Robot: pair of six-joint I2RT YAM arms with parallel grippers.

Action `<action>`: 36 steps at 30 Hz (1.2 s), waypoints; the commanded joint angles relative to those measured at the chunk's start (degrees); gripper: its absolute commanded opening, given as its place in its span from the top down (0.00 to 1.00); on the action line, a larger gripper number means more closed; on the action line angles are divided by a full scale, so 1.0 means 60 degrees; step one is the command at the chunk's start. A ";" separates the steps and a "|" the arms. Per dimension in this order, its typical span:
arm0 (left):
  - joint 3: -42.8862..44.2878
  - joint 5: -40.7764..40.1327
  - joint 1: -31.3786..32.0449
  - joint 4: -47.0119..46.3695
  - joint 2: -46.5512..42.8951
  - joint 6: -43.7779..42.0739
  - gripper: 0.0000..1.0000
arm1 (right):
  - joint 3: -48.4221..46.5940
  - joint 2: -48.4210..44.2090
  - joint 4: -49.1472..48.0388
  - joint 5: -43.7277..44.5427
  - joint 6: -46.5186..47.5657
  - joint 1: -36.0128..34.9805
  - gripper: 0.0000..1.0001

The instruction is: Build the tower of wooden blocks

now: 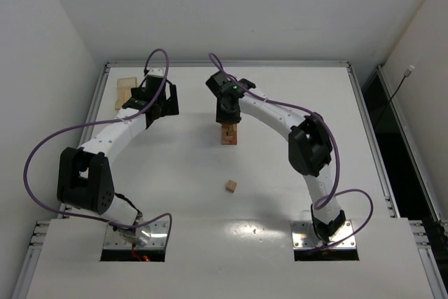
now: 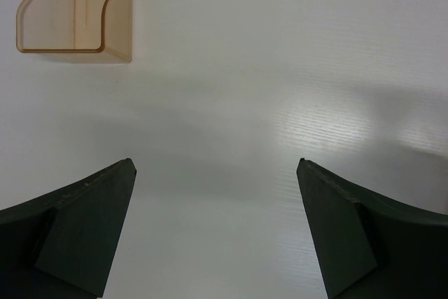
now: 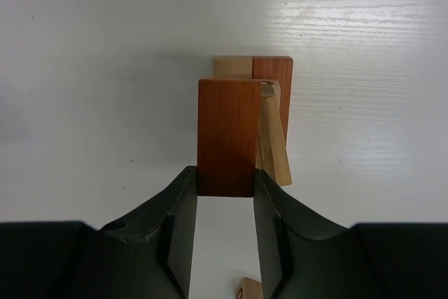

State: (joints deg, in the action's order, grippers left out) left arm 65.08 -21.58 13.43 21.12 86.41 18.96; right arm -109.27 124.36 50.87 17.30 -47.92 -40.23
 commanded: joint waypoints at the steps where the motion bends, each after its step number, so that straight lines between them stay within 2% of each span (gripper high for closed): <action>1: 0.0111 0.0082 -0.0056 -0.0254 0.0012 0.0136 0.00 | 0.0501 -0.0977 -0.0845 -0.0291 0.0368 0.0040 1.00; 6: 0.0111 0.0082 -0.0056 -0.0254 -0.0076 0.0136 0.00 | 0.1087 -0.1770 -0.1856 -0.0583 0.1655 0.0040 1.00; 16: 0.0023 0.0170 -0.0056 -0.0342 -0.0163 0.0136 0.00 | 0.1732 -0.2736 -0.2693 0.0002 0.3531 0.0127 1.00; 24: -0.0065 0.0608 -0.0056 -0.0458 -0.0353 -0.0142 0.00 | 0.3314 -0.3499 -0.3513 -0.1622 0.5319 0.0508 1.00; 36: -0.0153 0.0799 -0.0056 -0.0459 -0.0354 -0.0230 0.00 | 0.3403 -0.3265 -0.3250 -0.2736 0.5262 0.0596 1.00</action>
State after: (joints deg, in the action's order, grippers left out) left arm 64.34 -17.65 13.43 20.08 86.35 18.02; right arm -88.55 105.65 33.04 3.60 -16.45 -36.77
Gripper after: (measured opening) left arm 0.996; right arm 0.305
